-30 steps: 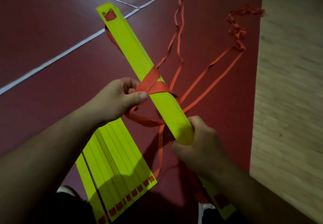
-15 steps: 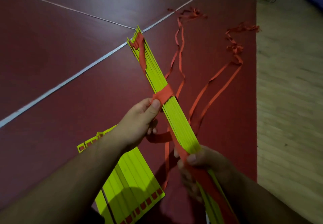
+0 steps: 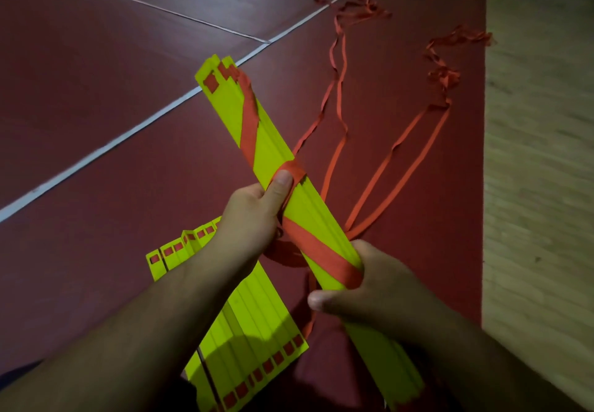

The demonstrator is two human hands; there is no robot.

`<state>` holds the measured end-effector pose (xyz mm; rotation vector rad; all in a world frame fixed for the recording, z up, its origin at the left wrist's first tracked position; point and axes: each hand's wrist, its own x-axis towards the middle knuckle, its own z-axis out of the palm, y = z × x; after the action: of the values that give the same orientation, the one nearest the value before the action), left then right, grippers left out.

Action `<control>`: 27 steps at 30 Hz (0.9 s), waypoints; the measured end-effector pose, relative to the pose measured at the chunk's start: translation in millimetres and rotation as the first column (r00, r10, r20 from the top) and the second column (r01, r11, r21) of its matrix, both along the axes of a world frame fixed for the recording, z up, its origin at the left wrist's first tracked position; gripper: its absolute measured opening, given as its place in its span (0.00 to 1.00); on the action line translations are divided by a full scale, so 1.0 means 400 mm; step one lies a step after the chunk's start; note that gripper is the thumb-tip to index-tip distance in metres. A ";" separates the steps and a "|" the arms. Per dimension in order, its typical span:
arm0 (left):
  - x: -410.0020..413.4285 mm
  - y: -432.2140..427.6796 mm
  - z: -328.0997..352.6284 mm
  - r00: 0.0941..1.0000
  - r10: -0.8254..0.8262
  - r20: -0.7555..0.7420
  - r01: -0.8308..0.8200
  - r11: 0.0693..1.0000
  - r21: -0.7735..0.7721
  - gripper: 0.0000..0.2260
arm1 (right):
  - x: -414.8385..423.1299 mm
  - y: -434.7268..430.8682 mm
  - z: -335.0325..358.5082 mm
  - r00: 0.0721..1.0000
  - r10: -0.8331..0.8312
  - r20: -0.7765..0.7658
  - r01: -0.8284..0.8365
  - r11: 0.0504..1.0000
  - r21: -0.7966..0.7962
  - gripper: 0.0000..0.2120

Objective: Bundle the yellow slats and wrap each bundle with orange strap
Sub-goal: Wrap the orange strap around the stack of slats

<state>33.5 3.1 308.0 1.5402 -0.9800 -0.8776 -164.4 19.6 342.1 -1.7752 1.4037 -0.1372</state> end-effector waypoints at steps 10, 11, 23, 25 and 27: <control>0.113 -0.038 -0.020 0.934 -0.246 0.258 0.249 0.968 0.022 0.22 | 0.016 -0.010 -0.057 0.984 -0.126 0.124 0.142 0.981 -0.129 0.17; 0.120 -0.040 -0.030 0.939 -0.227 0.260 0.233 0.972 0.008 0.22 | 0.013 -0.013 -0.056 0.975 -0.138 0.172 0.154 0.984 -0.085 0.18; 0.074 -0.037 -0.038 0.949 -0.310 0.052 0.314 0.922 -0.227 0.25 | -0.004 -0.020 -0.027 0.755 -0.267 0.599 -0.085 0.866 0.493 0.12; 0.081 -0.040 -0.032 0.957 -0.278 0.078 0.288 0.931 -0.222 0.18 | -0.007 -0.027 -0.033 0.765 -0.256 0.591 -0.079 0.874 0.480 0.21; 0.080 -0.046 -0.031 0.960 -0.266 0.088 0.279 0.939 -0.199 0.16 | -0.008 -0.033 -0.041 0.782 -0.247 0.572 -0.055 0.887 0.459 0.26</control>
<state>65.7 -15.2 295.6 1.2750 -1.3097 -0.8908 -167.8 6.5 325.7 -1.1079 0.9363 -0.3813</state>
